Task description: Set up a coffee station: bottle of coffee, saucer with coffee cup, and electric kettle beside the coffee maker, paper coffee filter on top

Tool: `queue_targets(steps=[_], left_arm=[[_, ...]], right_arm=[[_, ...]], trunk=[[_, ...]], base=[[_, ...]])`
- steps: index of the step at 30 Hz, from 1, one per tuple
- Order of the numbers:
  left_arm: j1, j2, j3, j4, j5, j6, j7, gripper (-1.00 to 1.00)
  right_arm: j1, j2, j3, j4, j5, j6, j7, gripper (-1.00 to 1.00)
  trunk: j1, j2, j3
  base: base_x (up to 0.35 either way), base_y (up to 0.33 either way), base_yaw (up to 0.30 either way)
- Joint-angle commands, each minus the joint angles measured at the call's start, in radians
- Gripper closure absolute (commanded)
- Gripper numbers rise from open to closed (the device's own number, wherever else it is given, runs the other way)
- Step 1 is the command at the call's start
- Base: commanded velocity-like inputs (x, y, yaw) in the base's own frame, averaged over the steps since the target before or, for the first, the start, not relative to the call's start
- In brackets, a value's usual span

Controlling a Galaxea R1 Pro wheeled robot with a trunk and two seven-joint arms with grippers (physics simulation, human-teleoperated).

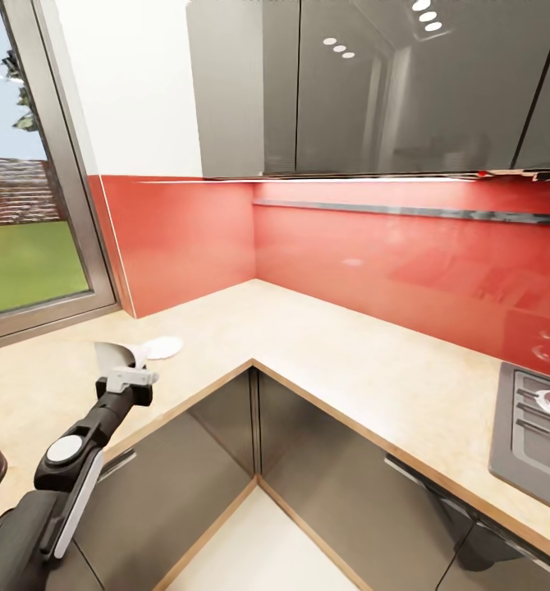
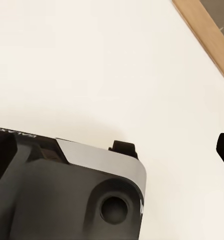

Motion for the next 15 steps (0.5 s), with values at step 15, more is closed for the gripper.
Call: queue_targets(steps=[15], left_arm=[[0.006,0.0,-0.013,-0.004,-0.002,0.007,-0.007,1.0]], right_arm=[[-0.001,0.0,0.002,0.0,0.0,-0.003,0.0,-1.0]], trunk=[[-0.054,0.098,0.043]], base=[[0.0,0.0,0.0]])
